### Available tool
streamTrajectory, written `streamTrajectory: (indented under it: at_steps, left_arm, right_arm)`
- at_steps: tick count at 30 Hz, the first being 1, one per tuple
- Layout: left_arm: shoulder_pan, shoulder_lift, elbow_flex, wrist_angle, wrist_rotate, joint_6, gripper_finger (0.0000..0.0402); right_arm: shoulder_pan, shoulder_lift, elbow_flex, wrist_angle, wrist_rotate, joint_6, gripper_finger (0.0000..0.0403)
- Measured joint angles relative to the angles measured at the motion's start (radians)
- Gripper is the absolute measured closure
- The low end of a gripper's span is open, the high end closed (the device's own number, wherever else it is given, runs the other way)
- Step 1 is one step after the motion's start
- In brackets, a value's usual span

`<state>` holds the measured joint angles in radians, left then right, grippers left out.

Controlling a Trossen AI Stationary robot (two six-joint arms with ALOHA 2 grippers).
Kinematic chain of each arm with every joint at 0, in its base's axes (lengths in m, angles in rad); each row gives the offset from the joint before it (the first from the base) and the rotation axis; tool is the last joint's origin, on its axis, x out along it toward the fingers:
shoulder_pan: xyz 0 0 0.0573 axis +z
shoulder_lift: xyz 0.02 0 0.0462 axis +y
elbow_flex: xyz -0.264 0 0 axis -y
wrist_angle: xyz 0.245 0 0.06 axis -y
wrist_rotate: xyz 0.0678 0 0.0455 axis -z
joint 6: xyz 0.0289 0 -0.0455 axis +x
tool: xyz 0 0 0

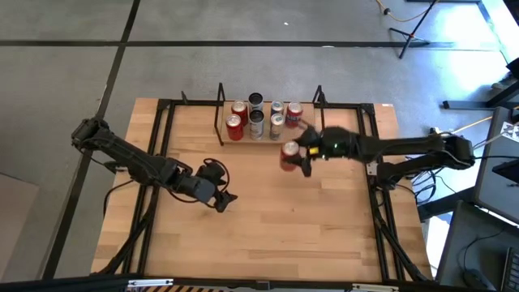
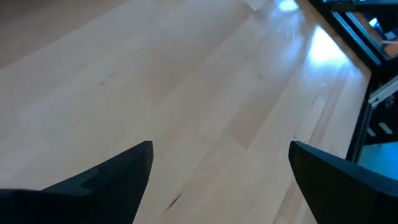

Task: Place canned beverage on shelf
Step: Put the orange soda can on the shelf and align it with the other orange soda can

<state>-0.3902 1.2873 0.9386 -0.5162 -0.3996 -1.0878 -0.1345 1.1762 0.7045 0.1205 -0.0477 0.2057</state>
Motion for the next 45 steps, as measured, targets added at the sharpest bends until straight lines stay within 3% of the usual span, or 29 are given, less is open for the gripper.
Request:
streamTrajectory:
  at_steps: [4, 10, 14, 21, 31, 36, 45]
  left_arm:
    - [0.008, 0.000, 0.000, 0.019, 0.001, 0.002, 0.0037]
    - [0.018, 0.000, 0.000, 0.018, 0.004, 0.002, 0.0037]
    - [0.022, 0.000, 0.000, 0.024, -0.010, -0.001, 0.0037]
    - [0.024, 0.000, 0.000, 0.070, -0.014, -0.002, 0.0037]
    - [0.024, 0.000, 0.000, 0.070, 0.032, -0.003, 0.0037]
    - [0.024, 0.000, 0.000, 0.069, 0.046, -0.002, 0.0037]
    - [0.024, 0.000, 0.000, 0.069, 0.063, -0.003, 0.0037]
  right_arm:
    - [0.079, 0.055, -0.077, 0.116, 0.060, 0.008, 0.0126]
    - [0.171, 0.170, -0.102, 0.120, 0.075, 0.008, 0.0120]
    - [0.204, 0.242, -0.102, 0.147, 0.072, -0.006, 0.0105]
    - [0.222, 0.314, -0.098, 0.222, 0.088, -0.030, 0.0118]
    - [0.222, 0.313, -0.101, 0.166, 0.051, -0.027, 0.0036]
    - [0.219, 0.257, -0.060, -0.004, 0.031, -0.027, 0.0026]
    - [0.219, 0.260, 0.225, -0.472, 0.127, 0.058, 0.0027]
